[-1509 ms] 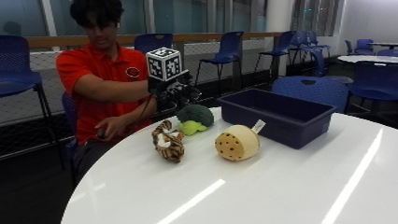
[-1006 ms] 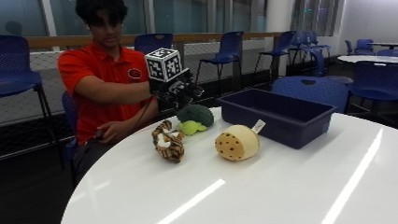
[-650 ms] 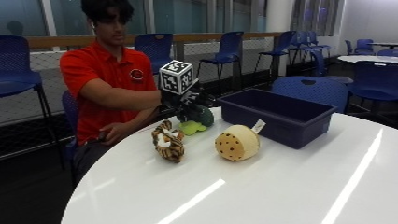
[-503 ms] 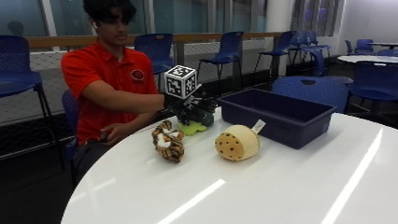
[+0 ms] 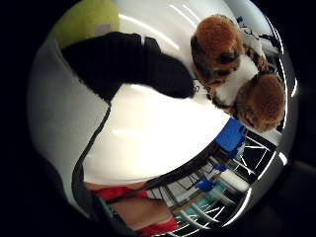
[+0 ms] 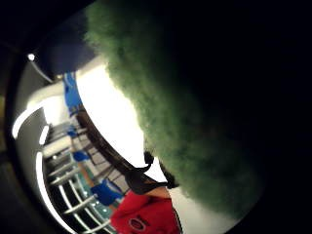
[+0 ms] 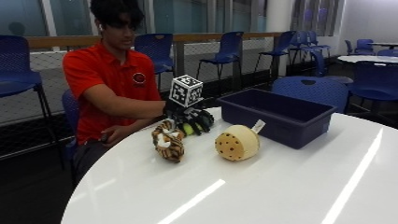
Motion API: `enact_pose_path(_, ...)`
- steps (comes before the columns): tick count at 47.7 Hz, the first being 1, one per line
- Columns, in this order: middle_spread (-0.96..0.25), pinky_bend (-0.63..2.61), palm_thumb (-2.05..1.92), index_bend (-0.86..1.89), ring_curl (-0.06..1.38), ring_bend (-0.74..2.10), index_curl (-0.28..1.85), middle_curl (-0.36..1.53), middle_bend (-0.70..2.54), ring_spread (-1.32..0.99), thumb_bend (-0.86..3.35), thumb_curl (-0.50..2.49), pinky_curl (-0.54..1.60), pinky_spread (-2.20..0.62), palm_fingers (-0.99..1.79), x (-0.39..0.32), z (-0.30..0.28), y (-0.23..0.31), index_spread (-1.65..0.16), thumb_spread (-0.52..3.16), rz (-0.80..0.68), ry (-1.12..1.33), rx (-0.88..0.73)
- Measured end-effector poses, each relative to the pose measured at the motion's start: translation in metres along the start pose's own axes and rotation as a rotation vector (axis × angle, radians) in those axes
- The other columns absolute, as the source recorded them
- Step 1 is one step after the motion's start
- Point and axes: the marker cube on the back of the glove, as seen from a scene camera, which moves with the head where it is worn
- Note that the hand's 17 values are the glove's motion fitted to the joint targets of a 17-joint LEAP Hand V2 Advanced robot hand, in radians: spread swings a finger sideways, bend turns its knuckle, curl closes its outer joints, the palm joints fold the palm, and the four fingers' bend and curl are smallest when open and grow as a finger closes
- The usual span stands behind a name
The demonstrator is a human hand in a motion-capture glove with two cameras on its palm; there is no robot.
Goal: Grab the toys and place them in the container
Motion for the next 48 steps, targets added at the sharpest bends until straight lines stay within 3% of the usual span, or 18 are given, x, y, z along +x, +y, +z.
enact_pose_path(5, -0.04, 1.15, 0.04, 0.09, 0.24, 0.46, 0.15, 0.23, 0.25, -0.01, 0.0, 0.22, 0.38, 0.08, 0.04, 0.0, -0.002, 0.0, -0.34, 1.13, 0.01, -0.016, 0.038)
enact_pose_path(15, -0.16, 0.93, 0.22, 0.17, 0.35, 0.83, 0.18, 0.3, 0.38, -0.3, 0.09, 0.3, 0.31, -0.18, 0.42, 0.0, -0.002, -0.001, -0.39, 1.31, -0.035, -0.047, 0.147)
enact_pose_path(16, -0.19, 0.99, 0.29, 0.15, 0.36, 0.88, 0.17, 0.31, 0.43, -0.34, 0.13, 0.32, 0.34, -0.21, 0.58, -0.002, -0.003, -0.001, -0.39, 1.33, -0.046, -0.04, 0.161)
enact_pose_path(22, -0.29, 1.05, 0.57, 0.19, 0.4, 0.96, 0.19, 0.37, 0.55, -0.44, 0.24, 0.45, 0.36, -0.32, 0.82, -0.009, -0.007, -0.005, -0.39, 1.19, -0.077, -0.018, 0.187)
enact_pose_path(31, -0.37, 0.96, 0.7, 0.28, 0.46, 1.01, 0.27, 0.46, 0.7, -0.5, 0.26, 0.58, 0.38, -0.38, 0.95, 0.001, -0.026, -0.009, -0.4, 0.95, -0.053, -0.058, 0.122)
enact_pose_path(48, -0.44, 0.93, 0.74, 0.37, 0.52, 1.03, 0.39, 0.57, 0.76, -0.55, 0.22, 0.74, 0.41, -0.42, 0.93, -0.004, -0.148, -0.035, -0.42, 0.64, -0.038, -0.055, 0.243)
